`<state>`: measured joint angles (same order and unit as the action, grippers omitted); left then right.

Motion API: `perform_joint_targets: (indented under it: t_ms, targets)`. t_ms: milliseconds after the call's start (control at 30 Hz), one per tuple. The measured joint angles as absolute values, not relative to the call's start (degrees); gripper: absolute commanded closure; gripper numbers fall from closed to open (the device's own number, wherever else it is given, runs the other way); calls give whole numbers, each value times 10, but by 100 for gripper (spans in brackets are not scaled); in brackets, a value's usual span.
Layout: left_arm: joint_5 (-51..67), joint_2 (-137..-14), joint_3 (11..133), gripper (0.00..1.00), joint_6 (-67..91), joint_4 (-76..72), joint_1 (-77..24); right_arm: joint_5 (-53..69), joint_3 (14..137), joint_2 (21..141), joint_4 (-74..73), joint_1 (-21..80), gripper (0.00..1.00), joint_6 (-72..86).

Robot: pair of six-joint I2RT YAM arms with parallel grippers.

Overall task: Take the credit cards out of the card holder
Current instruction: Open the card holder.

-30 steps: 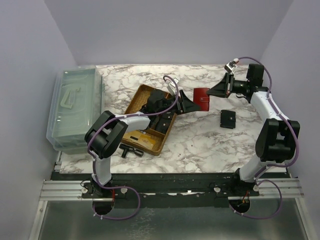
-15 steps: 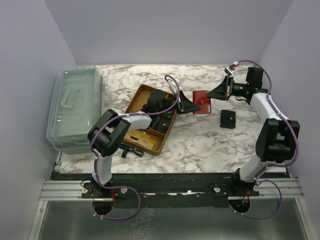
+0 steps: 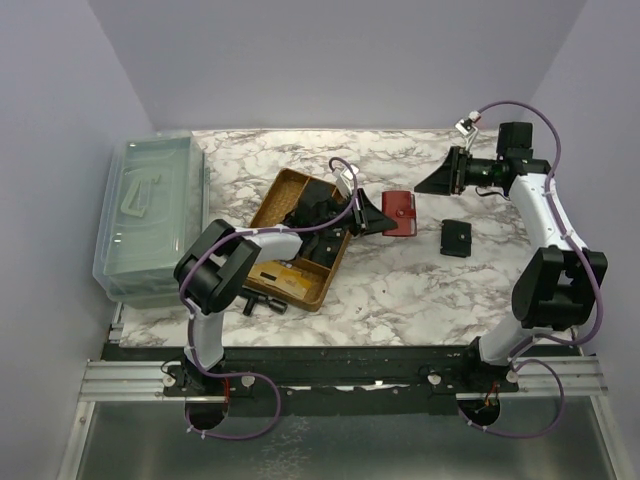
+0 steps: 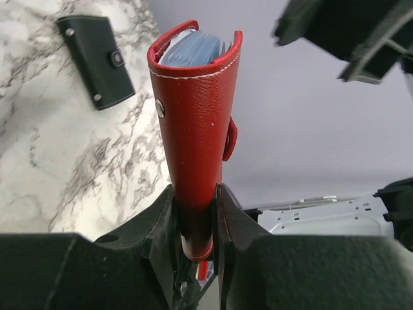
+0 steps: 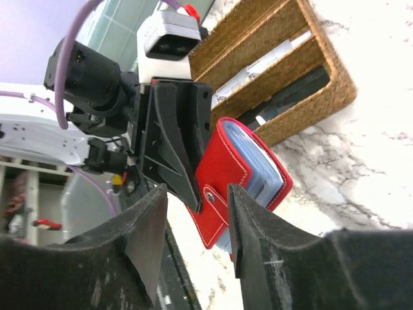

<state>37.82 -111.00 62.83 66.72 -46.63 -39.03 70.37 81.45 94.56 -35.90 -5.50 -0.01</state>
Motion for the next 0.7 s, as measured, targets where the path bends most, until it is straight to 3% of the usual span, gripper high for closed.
perform_joint_targets:
  t_ms: [267, 467, 700]
  targets:
    - [375, -1093, 629, 100, 655, -361, -390, 700, 844, 933, -463, -55, 43, -213]
    - [375, -1088, 652, 100, 641, -280, -390, 710, 819, 904, -502, -55, 28, -394]
    - [375, -1087, 708, 100, 604, -159, -390, 745, 812, 882, -591, -55, 22, -616]
